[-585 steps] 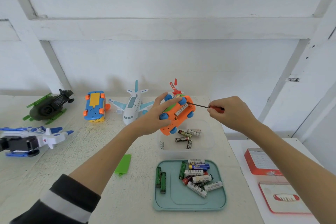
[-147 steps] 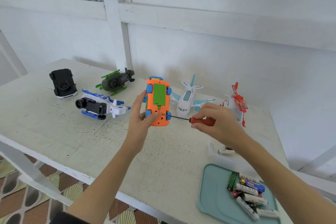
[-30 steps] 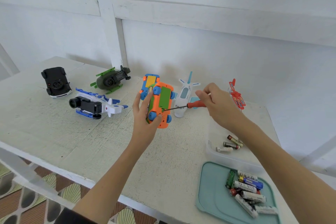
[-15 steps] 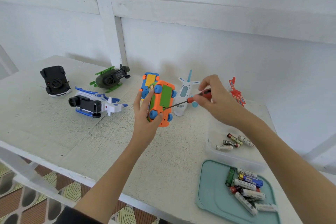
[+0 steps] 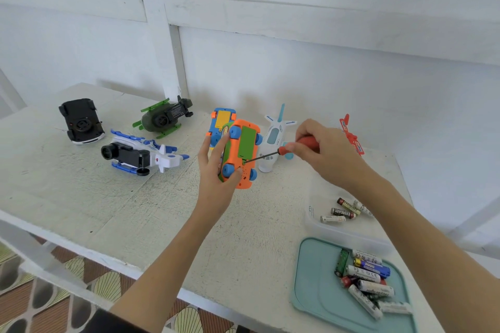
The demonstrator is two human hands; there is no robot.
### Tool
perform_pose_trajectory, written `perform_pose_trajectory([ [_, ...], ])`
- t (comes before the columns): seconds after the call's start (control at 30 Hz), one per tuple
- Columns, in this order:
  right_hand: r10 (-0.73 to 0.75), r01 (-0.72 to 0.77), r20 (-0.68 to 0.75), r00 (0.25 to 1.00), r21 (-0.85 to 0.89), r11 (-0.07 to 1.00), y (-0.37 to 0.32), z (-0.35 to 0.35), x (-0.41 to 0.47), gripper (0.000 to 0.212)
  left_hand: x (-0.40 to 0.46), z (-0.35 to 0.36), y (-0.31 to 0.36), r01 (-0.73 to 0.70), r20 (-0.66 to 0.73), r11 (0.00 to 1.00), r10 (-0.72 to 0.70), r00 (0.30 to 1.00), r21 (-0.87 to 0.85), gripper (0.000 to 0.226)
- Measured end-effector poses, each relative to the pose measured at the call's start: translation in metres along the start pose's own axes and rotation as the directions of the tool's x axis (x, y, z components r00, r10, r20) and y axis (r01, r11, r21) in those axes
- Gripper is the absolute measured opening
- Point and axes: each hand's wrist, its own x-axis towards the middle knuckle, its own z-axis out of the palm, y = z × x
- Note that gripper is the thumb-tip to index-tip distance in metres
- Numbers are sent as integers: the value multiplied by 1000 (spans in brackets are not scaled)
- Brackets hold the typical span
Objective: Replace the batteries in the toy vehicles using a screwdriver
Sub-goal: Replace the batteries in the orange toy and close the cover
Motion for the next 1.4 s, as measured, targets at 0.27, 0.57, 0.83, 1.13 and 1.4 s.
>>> perform_pose_trajectory([
  [0.27, -46, 44, 74, 996, 28, 999, 2, -2, -1, 28, 0, 0, 0, -2, -9, 1000, 3, 1000, 18, 70],
  [0.57, -2, -21, 129, 992, 175, 984, -4, -3, -6, 21, -2, -2, -2, 0, -2, 1000, 0, 1000, 18, 73],
  [0.83, 139, -140, -20, 990, -64, 988, 0, -2, -9, 57, -3, -5, 0, -16, 12, 1000, 16, 1000, 26, 71],
  [1.13, 144, -84, 241, 960, -244, 966, 7, -4, -11, 30, -4, -9, 2, -7, -8, 1000, 7, 1000, 16, 69],
  [1.4, 41, -12, 171, 984, -165, 986, 20, -2, -13, 8, -2, -26, -4, -54, -28, 997, 56, 998, 59, 70],
])
